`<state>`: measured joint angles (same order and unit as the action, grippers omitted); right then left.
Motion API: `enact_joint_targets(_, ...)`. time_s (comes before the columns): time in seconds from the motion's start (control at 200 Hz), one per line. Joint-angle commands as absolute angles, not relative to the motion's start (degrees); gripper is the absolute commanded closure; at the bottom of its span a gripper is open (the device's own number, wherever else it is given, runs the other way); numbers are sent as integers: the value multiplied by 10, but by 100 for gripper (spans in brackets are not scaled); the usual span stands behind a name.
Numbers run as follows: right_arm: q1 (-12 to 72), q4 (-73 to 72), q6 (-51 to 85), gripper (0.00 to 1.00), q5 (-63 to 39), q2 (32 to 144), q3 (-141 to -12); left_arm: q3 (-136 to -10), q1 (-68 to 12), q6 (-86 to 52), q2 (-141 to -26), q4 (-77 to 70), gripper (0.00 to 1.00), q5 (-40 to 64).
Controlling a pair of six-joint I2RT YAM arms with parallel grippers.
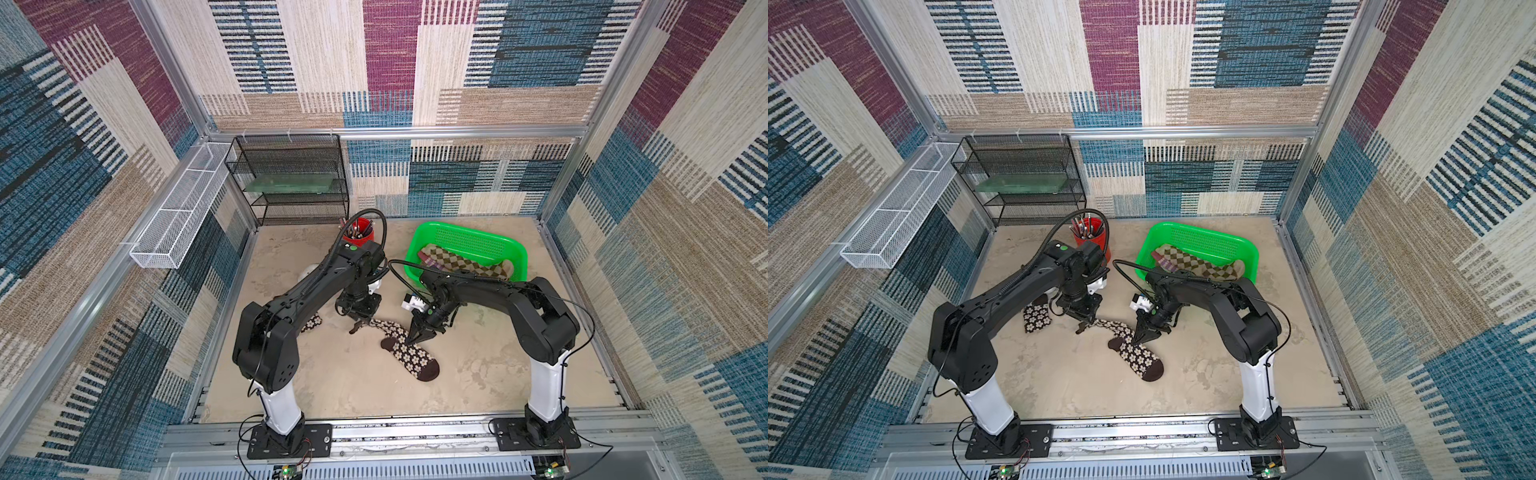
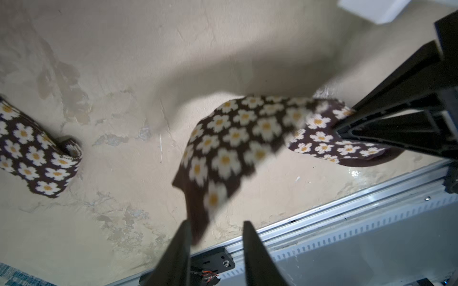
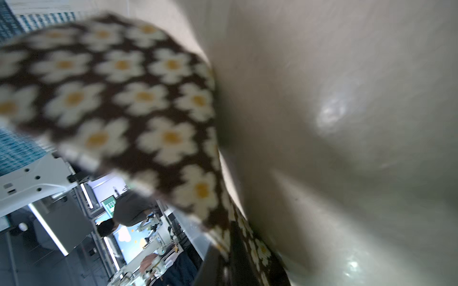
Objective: Place the socks together as a pair
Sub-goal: Adjust the sock at the center of the board.
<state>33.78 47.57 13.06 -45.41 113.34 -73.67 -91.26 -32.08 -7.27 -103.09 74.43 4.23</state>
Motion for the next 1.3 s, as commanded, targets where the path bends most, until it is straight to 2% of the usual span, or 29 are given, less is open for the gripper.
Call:
enact_joint_targets(0.0, 338, 483, 136, 88, -365, 1137, -747, -943, -322, -84, -1034, 743, 44, -17)
enact_joint_targets(0.035, 339, 483, 139, 88, -348, 1136, -748, -950, -322, -91, -1029, 738, 31, -30)
enact_joint_targets(0.045, 339, 483, 140, 88, -344, 1136, -748, -953, -322, -93, -1027, 736, 23, -33)
enact_joint_targets(0.075, 339, 483, 141, 84, -331, 1135, -749, -957, -323, -98, -1021, 731, 10, -42)
enact_joint_targets(0.085, 339, 482, 142, 83, -327, 1135, -749, -958, -323, -99, -1019, 729, 3, -45)
enact_joint_targets(0.105, 339, 482, 144, 83, -318, 1134, -749, -961, -322, -102, -1015, 727, 1, -50)
enact_joint_targets(0.245, 341, 477, 151, 75, -267, 1120, -753, -970, -322, -106, -990, 719, 1, -51)
enact_joint_targets(0.331, 336, 471, 160, 65, -250, 1114, -755, -961, -324, -97, -969, 717, 1, -44)
enact_joint_targets(0.441, 338, 478, 160, 60, -237, 1109, -767, -923, -331, -84, -931, 710, 1, -31)
enact_joint_targets(0.506, 346, 478, 160, 59, -235, 1092, -768, -883, -336, -76, -899, 704, 1, -28)
enact_joint_targets(0.636, 362, 456, 176, 49, -238, 1040, -736, -783, -352, -63, -811, 657, 1, -39)
enact_joint_targets(0.761, 376, 418, 197, 32, -252, 977, -689, -705, -375, -36, -744, 582, 1, -26)
enact_joint_targets(1.012, 401, 366, 209, 14, -218, 858, -612, -533, -431, 137, -657, 400, 2, 16)
enact_joint_targets(1.142, 395, 343, 226, 5, -217, 801, -565, -471, -430, 225, -654, 366, 2, 11)
enact_joint_targets(1.167, 396, 339, 229, 0, -216, 791, -557, -466, -429, 239, -661, 362, 2, 8)
enact_joint_targets(1.292, 395, 327, 246, 3, -212, 750, -529, -454, -428, 287, -711, 351, 4, 7)
